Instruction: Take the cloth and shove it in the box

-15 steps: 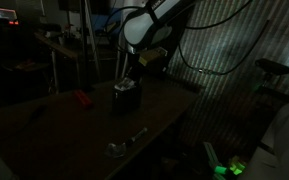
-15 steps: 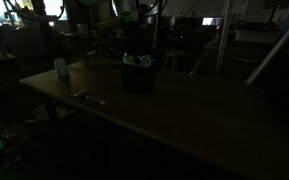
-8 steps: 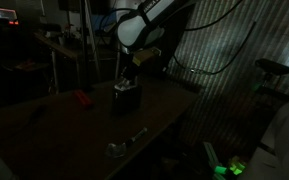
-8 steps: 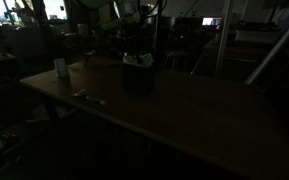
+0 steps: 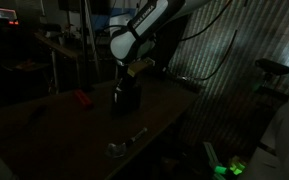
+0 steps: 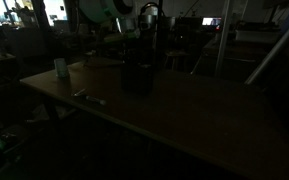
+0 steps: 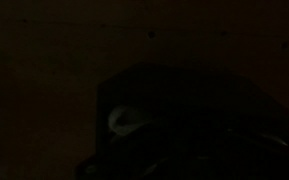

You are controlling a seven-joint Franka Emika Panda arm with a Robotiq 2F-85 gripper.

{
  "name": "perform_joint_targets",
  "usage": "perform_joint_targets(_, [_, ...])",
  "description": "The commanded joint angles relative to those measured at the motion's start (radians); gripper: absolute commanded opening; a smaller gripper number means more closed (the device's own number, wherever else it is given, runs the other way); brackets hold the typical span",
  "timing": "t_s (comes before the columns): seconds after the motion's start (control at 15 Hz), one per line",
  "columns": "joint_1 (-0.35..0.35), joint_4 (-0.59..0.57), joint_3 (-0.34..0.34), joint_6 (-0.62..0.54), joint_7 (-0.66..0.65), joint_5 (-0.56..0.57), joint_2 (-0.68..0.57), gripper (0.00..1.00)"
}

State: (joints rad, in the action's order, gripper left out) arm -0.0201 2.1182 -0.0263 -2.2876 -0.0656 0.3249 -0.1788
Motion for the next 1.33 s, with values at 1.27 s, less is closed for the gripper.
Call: perform_joint_targets(1.27, [0.006, -0.041, -0.010, 0.174, 0.057, -0.056, 0.067, 0.00])
